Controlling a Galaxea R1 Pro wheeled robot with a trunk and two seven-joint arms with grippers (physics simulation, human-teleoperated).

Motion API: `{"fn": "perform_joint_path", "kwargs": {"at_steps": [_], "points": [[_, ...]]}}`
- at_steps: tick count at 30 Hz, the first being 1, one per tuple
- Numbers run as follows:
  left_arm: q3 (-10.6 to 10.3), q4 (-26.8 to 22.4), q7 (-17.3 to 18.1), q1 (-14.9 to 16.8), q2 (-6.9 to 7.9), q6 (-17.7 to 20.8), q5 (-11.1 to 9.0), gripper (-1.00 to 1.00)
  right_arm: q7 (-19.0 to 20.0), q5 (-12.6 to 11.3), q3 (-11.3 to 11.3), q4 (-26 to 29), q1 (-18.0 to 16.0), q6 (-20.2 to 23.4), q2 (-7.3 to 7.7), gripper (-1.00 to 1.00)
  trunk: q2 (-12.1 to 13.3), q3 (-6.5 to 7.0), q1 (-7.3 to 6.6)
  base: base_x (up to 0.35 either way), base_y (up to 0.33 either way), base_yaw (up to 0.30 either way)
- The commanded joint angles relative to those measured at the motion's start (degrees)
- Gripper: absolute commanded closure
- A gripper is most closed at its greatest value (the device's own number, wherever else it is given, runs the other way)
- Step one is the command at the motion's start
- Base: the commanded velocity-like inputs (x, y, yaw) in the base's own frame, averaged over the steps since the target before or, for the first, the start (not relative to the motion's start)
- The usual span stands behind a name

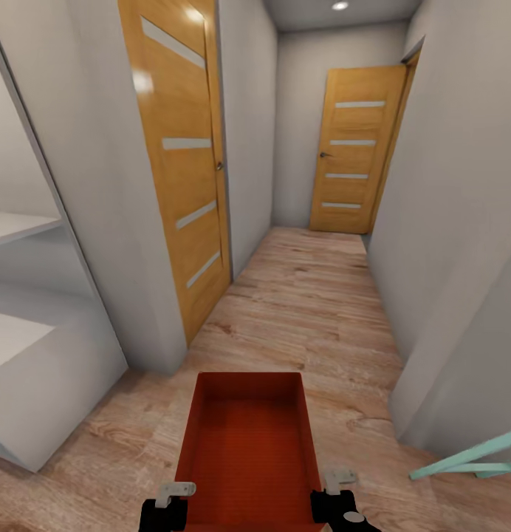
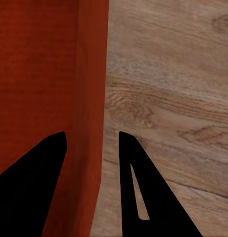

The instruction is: Move the two storage containers from the living room to the garage. In the garage, place one container on the floor and stack the other container on top of it (either order is fine).

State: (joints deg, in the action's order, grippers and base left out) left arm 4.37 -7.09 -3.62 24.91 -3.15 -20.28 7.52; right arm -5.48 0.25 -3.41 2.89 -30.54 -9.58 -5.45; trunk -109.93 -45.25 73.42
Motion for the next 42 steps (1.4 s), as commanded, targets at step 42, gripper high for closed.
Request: {"fn": "perform_joint_path", "kwargs": {"at_steps": [42], "points": [[1.7, -0.1, -0.8, 0.1, -0.02, -0.2, 0.7, 1.00, -0.5, -0.2, 0.1, -0.1, 0.0, -0.2, 0.00, 1.00, 0.0, -0.05, 0.03, 0.345, 0.000, -0.066]]}}
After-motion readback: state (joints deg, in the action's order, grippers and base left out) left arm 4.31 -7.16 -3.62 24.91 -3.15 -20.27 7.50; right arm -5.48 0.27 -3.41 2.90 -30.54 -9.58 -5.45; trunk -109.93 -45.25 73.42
